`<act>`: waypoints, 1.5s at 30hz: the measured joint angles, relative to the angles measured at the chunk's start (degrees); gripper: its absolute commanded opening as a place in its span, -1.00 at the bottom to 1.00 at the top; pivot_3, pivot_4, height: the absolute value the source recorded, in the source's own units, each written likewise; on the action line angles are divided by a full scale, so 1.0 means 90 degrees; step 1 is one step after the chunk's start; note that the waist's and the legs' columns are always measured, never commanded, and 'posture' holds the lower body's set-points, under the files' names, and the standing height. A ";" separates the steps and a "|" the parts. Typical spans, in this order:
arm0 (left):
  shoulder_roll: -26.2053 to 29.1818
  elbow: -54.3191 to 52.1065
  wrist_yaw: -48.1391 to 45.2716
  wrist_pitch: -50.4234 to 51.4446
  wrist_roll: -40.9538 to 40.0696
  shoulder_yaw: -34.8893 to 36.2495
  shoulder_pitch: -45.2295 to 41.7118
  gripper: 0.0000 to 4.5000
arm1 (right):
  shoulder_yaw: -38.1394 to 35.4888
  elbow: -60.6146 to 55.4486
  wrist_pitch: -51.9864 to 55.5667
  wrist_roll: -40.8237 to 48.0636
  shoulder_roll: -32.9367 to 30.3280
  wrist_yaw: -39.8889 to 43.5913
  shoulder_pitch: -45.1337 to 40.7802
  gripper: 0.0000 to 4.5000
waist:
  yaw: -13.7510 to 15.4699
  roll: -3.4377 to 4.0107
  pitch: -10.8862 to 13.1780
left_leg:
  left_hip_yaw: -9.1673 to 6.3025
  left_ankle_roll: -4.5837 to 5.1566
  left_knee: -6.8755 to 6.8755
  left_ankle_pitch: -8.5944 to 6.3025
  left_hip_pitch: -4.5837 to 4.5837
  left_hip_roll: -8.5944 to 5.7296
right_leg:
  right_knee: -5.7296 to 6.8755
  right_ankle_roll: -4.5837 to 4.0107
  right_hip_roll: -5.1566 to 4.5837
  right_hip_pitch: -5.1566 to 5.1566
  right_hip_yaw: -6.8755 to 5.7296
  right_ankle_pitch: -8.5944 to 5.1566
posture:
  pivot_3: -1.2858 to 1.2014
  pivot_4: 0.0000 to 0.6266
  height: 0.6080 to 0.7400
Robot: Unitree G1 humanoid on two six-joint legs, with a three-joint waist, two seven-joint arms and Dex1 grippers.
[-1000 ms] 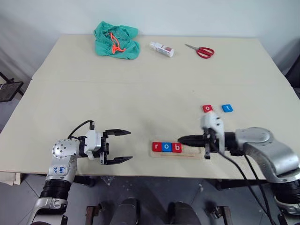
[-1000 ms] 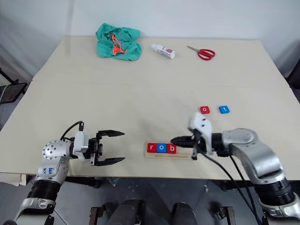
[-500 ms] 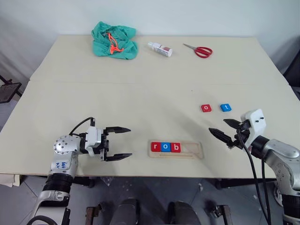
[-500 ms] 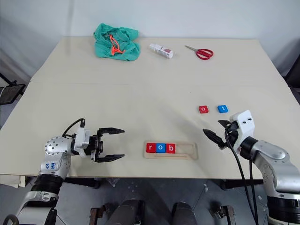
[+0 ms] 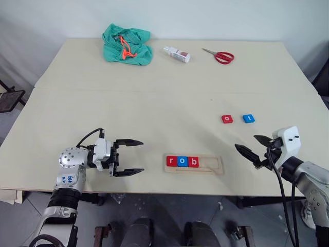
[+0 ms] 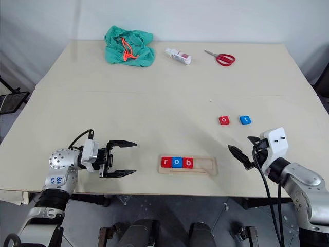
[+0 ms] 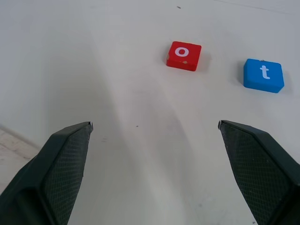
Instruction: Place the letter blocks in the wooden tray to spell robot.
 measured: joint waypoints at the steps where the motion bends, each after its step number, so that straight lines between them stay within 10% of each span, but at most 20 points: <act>1: 0.0000 0.0000 -0.0001 0.0000 0.0000 0.0002 0.0000 1.00 | -0.0018 -0.0033 0.0000 0.0016 0.0000 0.0000 0.0022 0.99 | 0.0002 0.0000 0.0000 | 0.0000 0.0000 0.0000 0.0000 0.0000 0.0000 | 0.0000 0.0000 0.0000 0.0000 0.0000 0.0000 | 0.03 -0.52 1.00; 16: 0.0009 -0.0034 0.0052 0.0004 0.0001 0.0023 0.0004 1.00 | 0.0199 0.0406 0.0065 -0.0084 0.0159 -0.0548 -0.1186 0.99 | -0.0044 0.0000 0.0000 | 0.0000 -0.0001 0.0000 0.0000 0.0004 0.0006 | 0.0002 0.0000 0.0005 -0.0001 0.0002 0.0000 | 0.03 -0.52 1.00; 41: 0.0118 -0.1079 0.0669 0.0232 -0.0002 0.0148 0.0828 1.00 | 0.1518 0.5205 -0.1940 -0.1704 0.1382 -0.0937 -0.4006 0.99 | -0.0268 0.0002 -0.0001 | -0.0008 0.0000 -0.0007 0.0000 0.0001 0.0002 | 0.0014 0.0000 0.0000 -0.0009 0.0001 0.0000 | 0.03 -0.52 1.00; 45: 0.0118 -0.1079 0.0713 0.0240 -0.0002 0.0148 0.0845 1.00 | 0.1513 0.5279 -0.1937 -0.1760 0.1454 -0.1042 -0.4068 0.60 | -0.0317 0.0002 -0.0001 | -0.0011 0.0000 -0.0007 0.0000 0.0001 0.0002 | 0.0016 0.0000 0.0000 -0.0009 0.0000 0.0000 | 0.03 -0.52 1.00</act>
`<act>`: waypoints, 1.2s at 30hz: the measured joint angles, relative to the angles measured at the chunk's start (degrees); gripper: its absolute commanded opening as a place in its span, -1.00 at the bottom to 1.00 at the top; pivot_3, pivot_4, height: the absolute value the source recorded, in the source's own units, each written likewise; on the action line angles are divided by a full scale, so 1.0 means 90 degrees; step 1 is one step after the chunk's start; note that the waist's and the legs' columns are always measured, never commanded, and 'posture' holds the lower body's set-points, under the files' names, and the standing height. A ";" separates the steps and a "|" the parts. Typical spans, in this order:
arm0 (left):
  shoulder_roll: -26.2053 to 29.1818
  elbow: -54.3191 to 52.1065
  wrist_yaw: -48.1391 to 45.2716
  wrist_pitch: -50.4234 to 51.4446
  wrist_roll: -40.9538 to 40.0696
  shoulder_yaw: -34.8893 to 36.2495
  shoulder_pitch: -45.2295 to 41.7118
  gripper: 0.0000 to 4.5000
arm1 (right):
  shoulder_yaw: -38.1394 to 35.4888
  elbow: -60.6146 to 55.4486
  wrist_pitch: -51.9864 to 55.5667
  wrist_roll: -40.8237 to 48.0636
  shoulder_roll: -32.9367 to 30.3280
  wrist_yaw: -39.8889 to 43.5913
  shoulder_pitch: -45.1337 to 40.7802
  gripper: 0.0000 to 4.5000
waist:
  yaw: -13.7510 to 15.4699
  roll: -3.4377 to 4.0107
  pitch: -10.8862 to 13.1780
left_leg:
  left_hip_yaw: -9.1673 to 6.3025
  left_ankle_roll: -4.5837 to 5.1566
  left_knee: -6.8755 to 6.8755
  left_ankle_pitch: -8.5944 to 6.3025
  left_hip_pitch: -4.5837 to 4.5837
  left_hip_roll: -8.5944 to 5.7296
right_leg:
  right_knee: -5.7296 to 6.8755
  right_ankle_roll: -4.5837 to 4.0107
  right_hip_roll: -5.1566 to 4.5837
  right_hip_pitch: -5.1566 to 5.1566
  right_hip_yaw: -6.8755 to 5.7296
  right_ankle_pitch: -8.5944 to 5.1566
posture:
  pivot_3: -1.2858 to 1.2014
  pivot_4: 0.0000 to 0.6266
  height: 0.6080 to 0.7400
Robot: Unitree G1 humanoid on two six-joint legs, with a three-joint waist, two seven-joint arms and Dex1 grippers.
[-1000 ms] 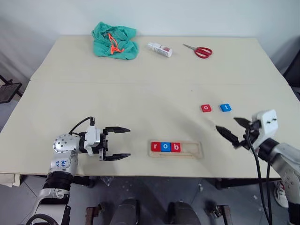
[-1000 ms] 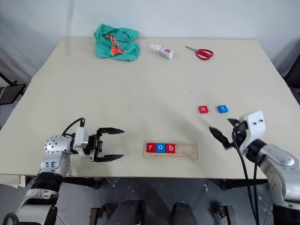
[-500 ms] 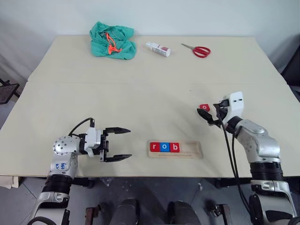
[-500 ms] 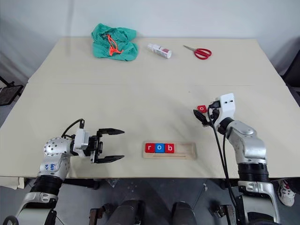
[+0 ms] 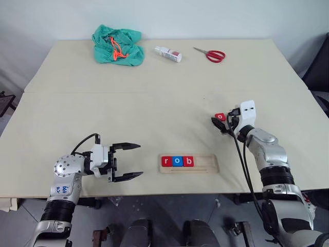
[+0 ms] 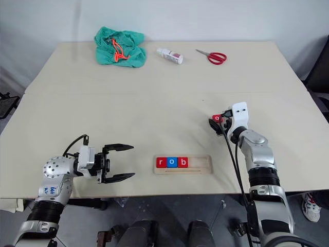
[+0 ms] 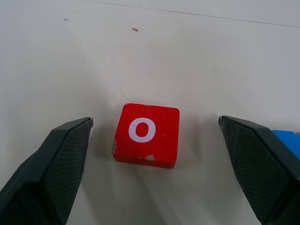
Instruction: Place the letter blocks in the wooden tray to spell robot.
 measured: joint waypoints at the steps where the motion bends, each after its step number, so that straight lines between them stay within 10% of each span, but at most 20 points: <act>1: 0.0000 0.0000 0.0003 0.0000 0.0000 0.0000 -0.0003 1.00 | -0.0006 -0.0016 0.0002 -0.0005 0.0014 -0.0028 0.0011 0.44 | -0.0006 0.0000 0.0000 | 0.0000 0.0000 0.0000 0.0000 0.0000 0.0001 | 0.0000 0.0000 0.0001 0.0000 0.0000 0.0000 | 0.03 -0.52 1.00; 7: -0.0013 0.0016 -0.0006 -0.0008 0.0001 -0.0003 -0.0087 1.00 | -0.0002 -0.0413 0.0049 -0.0073 0.0074 -0.0086 0.0250 -0.36 | -0.0006 0.0001 0.0000 | 0.0000 0.0000 -0.0001 0.0000 0.0001 0.0002 | 0.0000 0.0000 0.0002 0.0000 0.0001 0.0000 | 0.03 -0.52 1.00; 25: -0.0089 0.0591 -0.0816 -0.0085 -0.0116 -0.0049 -0.0482 1.00 | -0.1091 -0.6786 0.3126 0.1340 0.0058 -0.0887 0.3982 -0.35 | 0.0175 0.0004 -0.0001 | 0.0007 0.0003 -0.0009 0.0004 0.0000 -0.0011 | -0.0007 0.0000 -0.0005 -0.0002 0.0019 0.0000 | 0.03 -0.52 1.00; 36: 0.0009 0.1047 -0.0943 -0.0218 -0.0349 0.0122 -0.0599 1.00 | -0.1140 -0.7634 0.3625 0.1483 0.0542 -0.1589 0.4812 -0.35 | 0.0175 0.0004 -0.0001 | 0.0006 0.0001 -0.0014 0.0005 0.0005 -0.0011 | -0.0004 0.0000 -0.0003 -0.0003 0.0023 0.0000 | 0.03 -0.52 1.00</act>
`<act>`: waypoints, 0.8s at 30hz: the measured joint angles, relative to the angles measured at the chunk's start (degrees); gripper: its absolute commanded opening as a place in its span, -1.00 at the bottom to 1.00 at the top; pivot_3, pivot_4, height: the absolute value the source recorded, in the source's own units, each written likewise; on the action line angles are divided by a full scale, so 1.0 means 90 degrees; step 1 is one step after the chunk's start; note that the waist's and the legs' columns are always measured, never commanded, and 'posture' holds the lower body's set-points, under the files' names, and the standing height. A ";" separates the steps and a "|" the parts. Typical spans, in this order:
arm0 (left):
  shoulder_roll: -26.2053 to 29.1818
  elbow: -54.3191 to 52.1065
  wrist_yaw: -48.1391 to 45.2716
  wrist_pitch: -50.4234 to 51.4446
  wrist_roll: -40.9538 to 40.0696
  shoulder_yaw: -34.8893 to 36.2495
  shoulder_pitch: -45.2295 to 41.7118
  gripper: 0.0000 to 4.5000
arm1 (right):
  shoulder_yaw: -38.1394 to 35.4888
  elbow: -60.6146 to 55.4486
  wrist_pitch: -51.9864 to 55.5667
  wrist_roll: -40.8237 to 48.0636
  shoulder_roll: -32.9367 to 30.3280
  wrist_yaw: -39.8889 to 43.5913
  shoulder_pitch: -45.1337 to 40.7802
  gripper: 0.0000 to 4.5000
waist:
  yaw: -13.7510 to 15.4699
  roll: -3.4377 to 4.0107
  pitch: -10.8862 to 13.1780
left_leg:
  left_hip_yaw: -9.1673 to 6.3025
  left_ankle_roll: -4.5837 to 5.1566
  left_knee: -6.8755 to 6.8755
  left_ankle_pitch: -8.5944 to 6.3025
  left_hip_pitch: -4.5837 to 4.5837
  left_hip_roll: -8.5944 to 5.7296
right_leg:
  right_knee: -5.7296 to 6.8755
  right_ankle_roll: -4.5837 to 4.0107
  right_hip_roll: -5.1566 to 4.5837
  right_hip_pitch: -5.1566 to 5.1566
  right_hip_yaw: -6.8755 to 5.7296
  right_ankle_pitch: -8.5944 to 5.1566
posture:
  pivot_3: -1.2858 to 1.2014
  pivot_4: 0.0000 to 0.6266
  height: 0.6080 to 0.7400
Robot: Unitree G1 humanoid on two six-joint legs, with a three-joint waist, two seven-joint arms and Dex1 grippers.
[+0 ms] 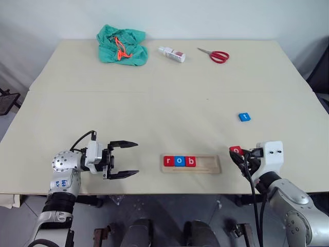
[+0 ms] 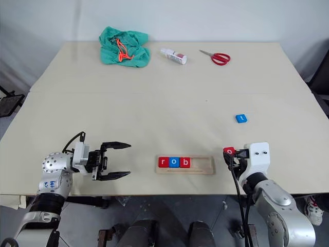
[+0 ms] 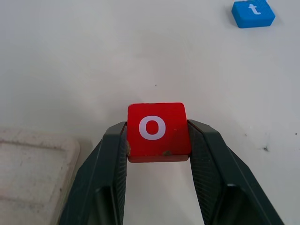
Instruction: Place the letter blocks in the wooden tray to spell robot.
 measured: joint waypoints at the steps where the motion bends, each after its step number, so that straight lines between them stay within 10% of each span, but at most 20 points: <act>1: 0.0001 0.0014 0.0000 -0.0005 0.0000 0.0000 -0.0010 1.00 | 0.0028 0.0001 -0.0001 0.0000 0.0008 -0.0006 0.0019 -0.20 | 0.0002 0.0000 0.0000 | -0.0001 0.0000 0.0000 0.0000 0.0000 -0.0001 | 0.0000 0.0000 -0.0001 0.0000 0.0000 0.0000 | 0.03 -0.52 1.00; 9: 0.0003 0.0018 0.0001 -0.0014 -0.0001 0.0000 -0.0046 1.00 | 0.0150 0.0025 -0.0113 -0.0023 0.0018 -0.0033 0.0038 0.98 | -0.0008 0.0000 0.0000 | 0.0000 0.0000 0.0000 0.0000 0.0000 -0.0001 | 0.0001 0.0000 0.0000 0.0000 0.0000 0.0000 | 0.03 -0.52 1.00; 14: 0.0004 0.0013 0.0002 -0.0013 -0.0001 0.0000 -0.0046 1.00 | 0.0048 0.0053 -0.0179 0.0167 -0.0216 0.0358 0.0040 0.98 | -0.0008 0.0000 0.0000 | 0.0000 0.0000 0.0000 0.0000 0.0000 -0.0001 | 0.0000 0.0000 0.0000 0.0000 0.0000 0.0000 | 0.03 -0.52 1.00; 24: -0.0043 0.0015 0.0005 -0.0016 0.0004 -0.0008 -0.0111 1.00 | 0.0316 0.2199 -0.2234 -0.0059 -0.3361 0.4306 -0.0280 0.98 | 0.0000 -0.0004 0.0000 | 0.0007 0.0007 0.0008 -0.0001 0.0002 -0.0001 | -0.0008 0.0000 -0.0001 0.0010 -0.0007 0.0000 | 0.03 -0.52 1.00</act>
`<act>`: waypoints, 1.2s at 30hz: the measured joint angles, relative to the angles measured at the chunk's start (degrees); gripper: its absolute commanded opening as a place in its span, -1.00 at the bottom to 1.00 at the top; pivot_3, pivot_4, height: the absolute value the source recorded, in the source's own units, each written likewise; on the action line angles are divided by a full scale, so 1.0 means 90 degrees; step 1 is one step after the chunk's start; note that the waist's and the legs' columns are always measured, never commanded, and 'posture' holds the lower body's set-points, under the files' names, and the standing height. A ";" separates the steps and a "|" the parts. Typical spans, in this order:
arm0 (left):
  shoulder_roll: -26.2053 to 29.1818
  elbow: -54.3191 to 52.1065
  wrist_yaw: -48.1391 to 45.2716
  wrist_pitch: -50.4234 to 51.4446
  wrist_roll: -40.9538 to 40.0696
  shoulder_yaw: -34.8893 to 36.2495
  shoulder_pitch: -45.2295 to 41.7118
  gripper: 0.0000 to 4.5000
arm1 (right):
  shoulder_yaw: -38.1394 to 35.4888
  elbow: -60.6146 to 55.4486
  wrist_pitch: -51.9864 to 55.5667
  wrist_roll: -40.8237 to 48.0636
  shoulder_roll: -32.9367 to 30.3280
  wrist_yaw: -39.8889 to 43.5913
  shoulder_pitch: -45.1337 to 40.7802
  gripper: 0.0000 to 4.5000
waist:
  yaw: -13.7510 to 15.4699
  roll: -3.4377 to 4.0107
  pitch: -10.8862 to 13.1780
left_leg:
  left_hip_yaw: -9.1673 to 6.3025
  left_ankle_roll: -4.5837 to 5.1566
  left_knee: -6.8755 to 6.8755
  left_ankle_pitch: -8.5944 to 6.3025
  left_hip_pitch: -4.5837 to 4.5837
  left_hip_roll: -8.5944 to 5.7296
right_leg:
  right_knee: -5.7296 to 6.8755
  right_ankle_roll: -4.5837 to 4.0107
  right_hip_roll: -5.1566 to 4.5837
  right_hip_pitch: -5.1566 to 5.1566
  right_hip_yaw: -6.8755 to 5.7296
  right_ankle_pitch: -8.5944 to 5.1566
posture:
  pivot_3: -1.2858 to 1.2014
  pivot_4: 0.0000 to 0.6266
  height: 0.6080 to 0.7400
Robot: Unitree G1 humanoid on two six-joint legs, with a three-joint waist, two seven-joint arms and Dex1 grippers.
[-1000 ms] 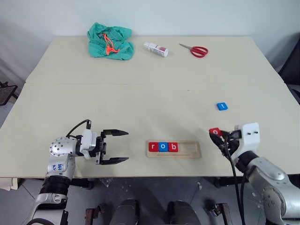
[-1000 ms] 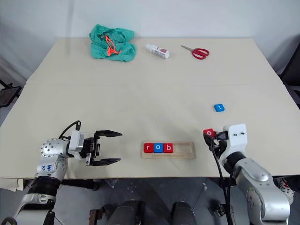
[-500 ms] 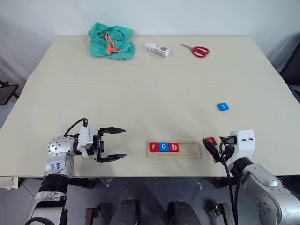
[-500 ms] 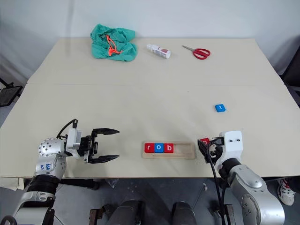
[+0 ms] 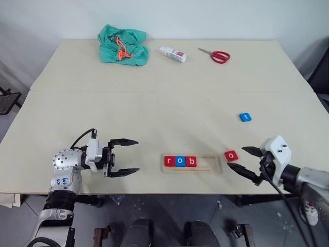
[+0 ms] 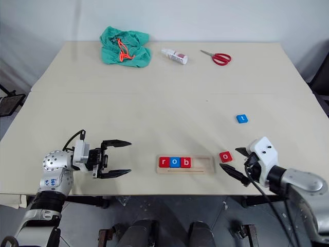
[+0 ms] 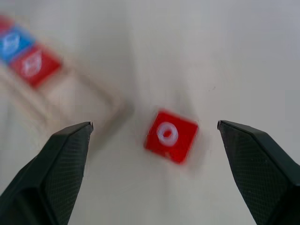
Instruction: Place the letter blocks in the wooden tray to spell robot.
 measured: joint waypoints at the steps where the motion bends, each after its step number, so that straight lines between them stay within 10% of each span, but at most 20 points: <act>1: -0.0015 -0.0004 0.0001 -0.0001 0.0001 -0.0003 -0.0005 1.00 | 0.0144 0.0274 -0.0227 -0.0088 -0.0099 0.0257 -0.0183 0.98 | -0.0004 0.0000 0.0000 | 0.0000 0.0000 0.0000 0.0000 0.0000 0.0001 | 0.0000 0.0000 0.0000 0.0000 -0.0002 0.0000 | 0.03 -0.52 1.00; 21: 0.0052 -0.1116 0.0361 0.0190 0.0002 0.0141 0.0854 1.00 | 0.2699 0.5185 -0.4186 -0.2117 -0.0368 0.3656 -0.3982 0.98 | -0.0025 -0.0001 0.0001 | -0.0011 0.0002 0.0022 -0.0003 -0.0010 0.0006 | -0.0004 0.0000 -0.0003 0.0005 -0.0020 0.0000 | 0.03 -0.52 1.00; 30: 0.0067 -0.1348 0.0547 0.0263 0.0003 0.0201 0.1056 1.00 | 0.2705 0.5315 -0.4351 -0.2113 -0.0160 0.3821 -0.4044 -0.36 | -0.0020 -0.0001 0.0001 | -0.0009 0.0001 0.0028 -0.0003 -0.0006 0.0008 | -0.0004 0.0000 -0.0001 0.0011 -0.0019 0.0000 | 0.03 -0.52 1.00; 36: 0.0061 -0.1381 0.0571 0.0272 0.0003 0.0194 0.1011 1.00 | 0.2555 0.4773 -0.3651 -0.1943 -0.0161 0.3591 -0.3854 -0.36 | -0.0014 0.0000 0.0002 | -0.0008 0.0000 0.0027 -0.0003 -0.0007 0.0008 | -0.0004 0.0000 -0.0002 0.0009 -0.0018 0.0000 | 0.03 -0.52 1.00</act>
